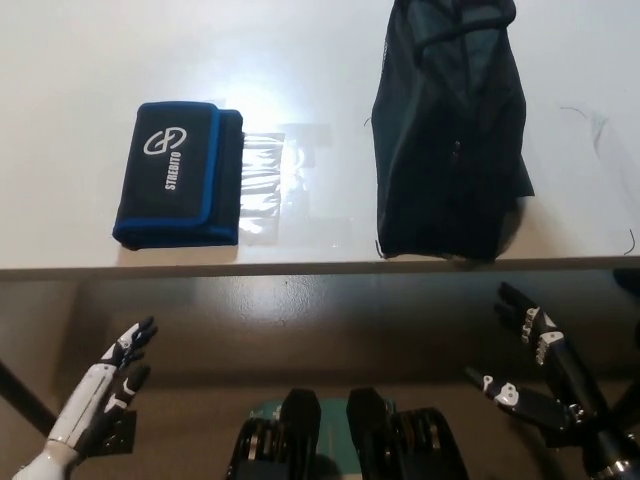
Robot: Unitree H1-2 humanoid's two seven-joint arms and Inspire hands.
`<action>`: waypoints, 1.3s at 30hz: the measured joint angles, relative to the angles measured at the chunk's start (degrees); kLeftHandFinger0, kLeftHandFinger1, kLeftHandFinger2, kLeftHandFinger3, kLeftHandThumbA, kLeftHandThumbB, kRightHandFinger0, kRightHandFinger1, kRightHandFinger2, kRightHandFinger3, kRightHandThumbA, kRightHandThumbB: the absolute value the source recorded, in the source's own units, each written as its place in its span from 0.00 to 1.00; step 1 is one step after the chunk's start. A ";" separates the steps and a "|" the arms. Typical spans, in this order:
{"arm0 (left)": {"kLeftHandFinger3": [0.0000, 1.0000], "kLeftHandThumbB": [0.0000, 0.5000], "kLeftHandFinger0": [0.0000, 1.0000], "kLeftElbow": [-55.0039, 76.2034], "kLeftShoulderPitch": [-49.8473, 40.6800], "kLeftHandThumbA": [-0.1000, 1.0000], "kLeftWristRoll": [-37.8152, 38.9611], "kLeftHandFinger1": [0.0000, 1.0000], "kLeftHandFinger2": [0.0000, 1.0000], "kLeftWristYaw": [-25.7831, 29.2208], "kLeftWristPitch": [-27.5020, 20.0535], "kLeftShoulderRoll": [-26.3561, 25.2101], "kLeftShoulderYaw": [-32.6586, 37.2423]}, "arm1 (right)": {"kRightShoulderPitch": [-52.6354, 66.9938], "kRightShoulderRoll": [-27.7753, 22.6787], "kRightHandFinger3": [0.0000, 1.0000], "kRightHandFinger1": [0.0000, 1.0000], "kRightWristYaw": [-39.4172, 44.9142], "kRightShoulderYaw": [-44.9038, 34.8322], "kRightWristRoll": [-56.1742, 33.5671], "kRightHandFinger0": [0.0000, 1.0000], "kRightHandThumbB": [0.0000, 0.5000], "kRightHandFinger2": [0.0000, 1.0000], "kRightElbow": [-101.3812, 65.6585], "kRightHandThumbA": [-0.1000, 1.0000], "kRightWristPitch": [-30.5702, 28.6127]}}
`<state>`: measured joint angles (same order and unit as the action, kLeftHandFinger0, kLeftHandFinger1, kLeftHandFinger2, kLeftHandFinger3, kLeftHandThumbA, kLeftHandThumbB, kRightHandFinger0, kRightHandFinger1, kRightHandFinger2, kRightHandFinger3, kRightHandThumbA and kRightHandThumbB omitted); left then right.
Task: Use both hands to pick up the lunch bag on the right hand side and smoothly move it near the note book on the left hand side
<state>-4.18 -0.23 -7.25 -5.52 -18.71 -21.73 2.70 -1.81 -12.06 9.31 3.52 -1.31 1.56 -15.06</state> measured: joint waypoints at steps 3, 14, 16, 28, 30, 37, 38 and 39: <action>1.00 0.55 1.00 3.67 -0.38 1.00 0.18 1.00 1.00 -0.69 -0.57 -0.04 -0.04 | 0.43 0.04 1.00 0.93 -0.10 -0.87 -0.20 0.93 0.33 1.00 -2.12 0.91 -1.49; 1.00 0.56 1.00 18.01 -0.65 1.00 4.09 1.00 1.00 -2.50 -0.30 0.04 -0.19 | 0.42 0.26 1.00 1.00 -1.35 -6.21 -0.99 0.97 0.32 1.00 -10.75 0.95 -4.63; 1.00 0.60 1.00 19.47 -0.06 1.00 4.58 1.00 1.00 -2.91 0.08 0.06 -0.19 | 0.38 0.32 1.00 1.00 -1.59 -7.11 -1.36 1.00 0.30 1.00 -11.50 0.92 -4.63; 1.00 0.55 1.00 21.29 13.16 1.00 5.09 1.00 1.00 -5.01 5.32 2.41 1.54 | -6.35 0.79 1.00 1.00 -3.41 -11.18 -2.93 1.00 0.32 1.00 -11.74 0.95 -3.49; 1.00 0.53 1.00 20.51 15.57 1.00 4.82 1.00 1.00 -5.32 6.26 3.38 2.42 | -8.49 0.83 1.00 1.00 -3.54 -11.66 -4.13 1.00 0.30 1.00 -10.55 0.95 -3.22; 1.00 0.58 1.00 15.94 21.95 1.00 4.21 1.00 1.00 -5.81 8.65 5.75 3.71 | -14.17 1.04 1.00 1.00 -3.77 -13.07 -7.90 1.00 0.35 1.00 -5.88 0.99 -1.64; 1.00 0.59 1.00 14.09 24.14 1.00 4.15 1.00 1.00 -5.94 9.59 6.51 3.84 | -15.87 1.05 1.00 1.00 -3.77 -13.48 -9.11 1.00 0.35 1.00 -4.22 1.00 -0.77; 1.00 0.59 1.00 13.21 24.87 1.00 4.15 1.00 1.00 -5.95 10.01 6.94 3.85 | -16.55 1.05 1.00 1.00 -3.77 -13.65 -9.36 1.00 0.38 1.00 -3.45 1.00 -0.57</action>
<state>9.03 24.63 -3.10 -11.47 -8.71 -14.79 6.55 -18.36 -11.02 5.54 -10.13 -10.67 -1.89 -15.63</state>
